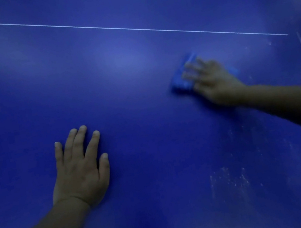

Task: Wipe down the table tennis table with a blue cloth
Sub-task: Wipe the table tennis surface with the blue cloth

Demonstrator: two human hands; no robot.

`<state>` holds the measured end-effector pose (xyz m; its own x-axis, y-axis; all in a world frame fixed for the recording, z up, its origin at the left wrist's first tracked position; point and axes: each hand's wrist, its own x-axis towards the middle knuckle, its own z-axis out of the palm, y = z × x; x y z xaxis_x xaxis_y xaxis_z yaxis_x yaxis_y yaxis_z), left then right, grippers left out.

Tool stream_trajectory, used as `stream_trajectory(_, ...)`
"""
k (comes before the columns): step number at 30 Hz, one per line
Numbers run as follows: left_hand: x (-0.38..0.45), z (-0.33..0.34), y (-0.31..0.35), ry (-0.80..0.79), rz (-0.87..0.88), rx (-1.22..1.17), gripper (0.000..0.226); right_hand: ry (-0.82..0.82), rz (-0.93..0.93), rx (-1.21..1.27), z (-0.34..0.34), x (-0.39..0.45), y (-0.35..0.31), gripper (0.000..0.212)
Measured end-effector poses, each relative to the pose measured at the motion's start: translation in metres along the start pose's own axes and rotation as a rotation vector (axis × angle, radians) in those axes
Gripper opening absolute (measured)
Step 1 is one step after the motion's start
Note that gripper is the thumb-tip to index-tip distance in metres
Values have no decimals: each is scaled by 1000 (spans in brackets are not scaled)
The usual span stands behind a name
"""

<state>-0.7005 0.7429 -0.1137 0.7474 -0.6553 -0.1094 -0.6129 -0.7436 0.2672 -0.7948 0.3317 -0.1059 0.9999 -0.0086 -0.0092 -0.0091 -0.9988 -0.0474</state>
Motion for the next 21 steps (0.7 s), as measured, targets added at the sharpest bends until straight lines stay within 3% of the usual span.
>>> stream_trajectory(2, 0, 0, -1, 7, -3, -5, 69, 38, 356, 33, -2, 17, 27, 55)
stream_trajectory(5, -1, 2, -1, 3, -1, 1, 69, 49, 433, 14, 0, 14, 17, 58)
stream_trajectory(7, -1, 2, -1, 10, 2, -2, 69, 6, 294, 7, 4, -16, -11, 60)
stream_trajectory(12, 0, 2, -2, 15, 9, -2, 68, -187, -369, 53, 18, -171, -113, 50)
stream_trajectory(14, 0, 1, -2, 16, 13, 8, 67, -198, -439, 48, 13, -164, -99, 47)
stream_trajectory(16, 0, 1, -2, 20, 14, 15, 68, -86, -240, 4, 11, -113, -65, 49)
stream_trajectory(19, 0, 2, -2, 33, 11, 20, 68, 36, 290, 55, 1, -30, -20, 55)
stream_trajectory(21, -2, 3, -2, 40, 14, 21, 67, 65, 439, 89, 2, 0, -21, 48)
